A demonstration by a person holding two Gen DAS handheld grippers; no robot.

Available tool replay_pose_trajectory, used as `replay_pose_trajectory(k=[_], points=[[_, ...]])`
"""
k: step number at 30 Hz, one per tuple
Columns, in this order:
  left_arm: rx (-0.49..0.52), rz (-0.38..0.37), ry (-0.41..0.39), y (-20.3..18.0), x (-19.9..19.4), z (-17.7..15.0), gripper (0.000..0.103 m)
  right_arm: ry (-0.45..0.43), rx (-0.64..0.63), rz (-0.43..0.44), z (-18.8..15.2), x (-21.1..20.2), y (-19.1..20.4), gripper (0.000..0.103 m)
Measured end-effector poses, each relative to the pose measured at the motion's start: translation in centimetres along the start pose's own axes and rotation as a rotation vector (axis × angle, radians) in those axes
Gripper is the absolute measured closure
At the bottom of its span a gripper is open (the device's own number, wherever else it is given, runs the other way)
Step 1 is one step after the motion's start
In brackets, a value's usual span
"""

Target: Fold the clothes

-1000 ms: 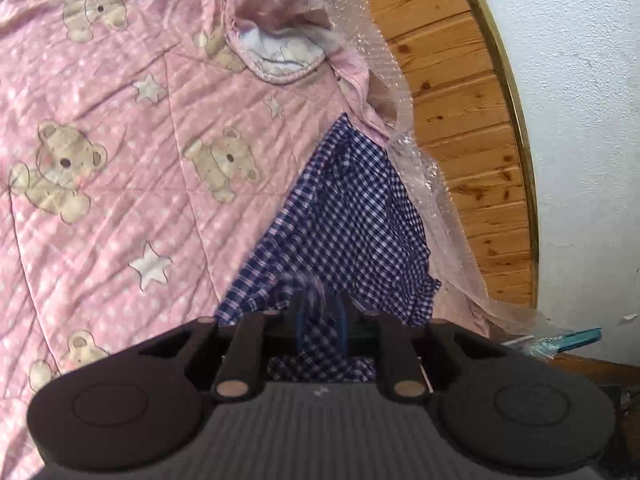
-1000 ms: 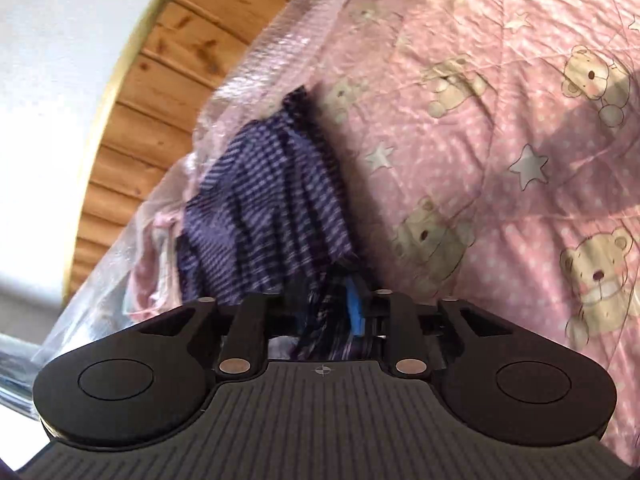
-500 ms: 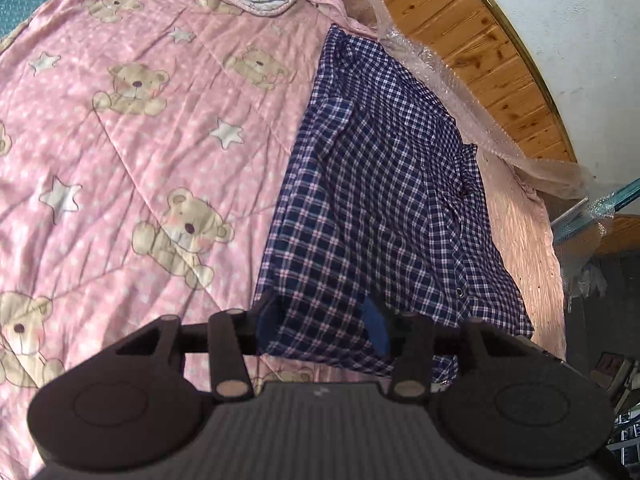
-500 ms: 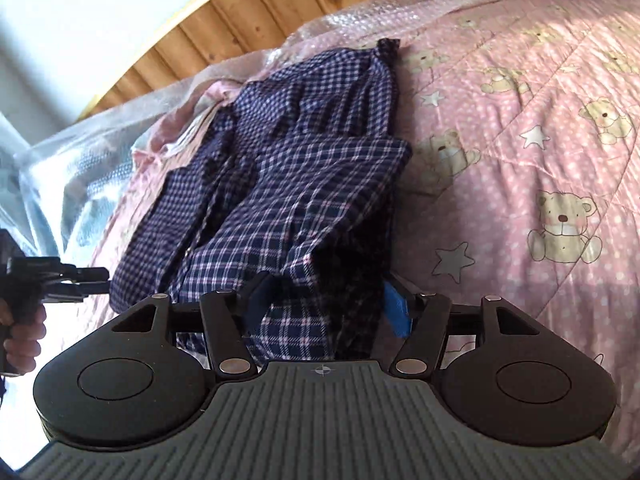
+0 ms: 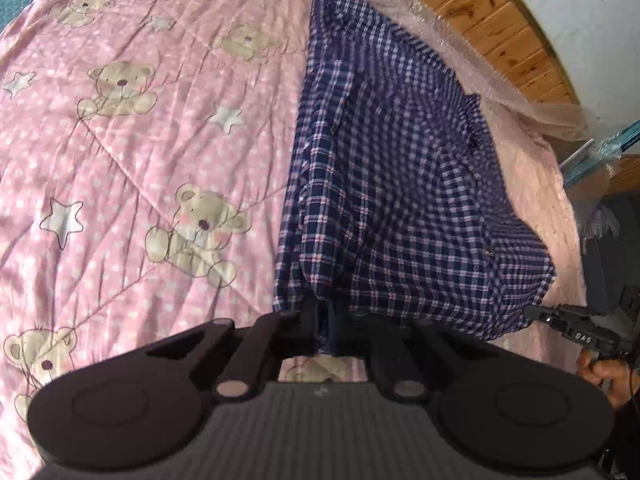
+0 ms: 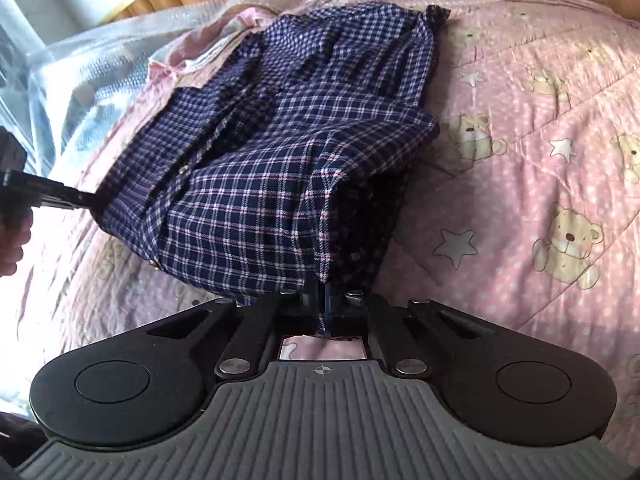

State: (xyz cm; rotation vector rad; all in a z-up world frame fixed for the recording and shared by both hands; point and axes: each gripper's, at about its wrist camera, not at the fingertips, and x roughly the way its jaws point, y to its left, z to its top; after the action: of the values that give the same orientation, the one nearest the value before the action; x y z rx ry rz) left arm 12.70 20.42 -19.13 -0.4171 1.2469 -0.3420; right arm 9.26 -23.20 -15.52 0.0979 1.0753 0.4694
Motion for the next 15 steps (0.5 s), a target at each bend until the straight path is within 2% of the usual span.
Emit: replay_pose_trajectory(k=[4,7,9,10,12,14,15], points=[[-0.003,0.023,-0.011,-0.2,0.5,-0.2,0.097,0.067,-0.008,-0.028,-1.0,1.0,-0.6,0.103],[0.066,0.09,-0.063,-1.3,-1.6,-0.6,0.094,0.056,0.014,-0.113,-0.7,-0.8,-0.6,0.103],[0.094,0.132,-0.147,-2.1,-4.3,-0.9,0.093,-0.032,0.006,-0.158,0.2,-3.7,0.4,0.099],[0.104,0.126,-0.191,-2.7,-5.6,-0.9,0.093,-0.083,-0.001,-0.178,0.7,-5.1,1.0,0.099],[0.105,0.047,-0.239,-4.1,-7.0,-0.4,0.093,-0.178,-0.029,-0.199,1.9,-7.5,2.5,0.094],[0.144,0.001,-0.225,-6.1,-5.7,0.5,0.091,-0.217,-0.104,-0.198,3.7,-7.0,4.8,0.094],[0.168,0.004,-0.205,-6.9,-4.3,0.8,0.09,-0.214,-0.137,-0.199,4.7,-5.9,5.9,0.094]])
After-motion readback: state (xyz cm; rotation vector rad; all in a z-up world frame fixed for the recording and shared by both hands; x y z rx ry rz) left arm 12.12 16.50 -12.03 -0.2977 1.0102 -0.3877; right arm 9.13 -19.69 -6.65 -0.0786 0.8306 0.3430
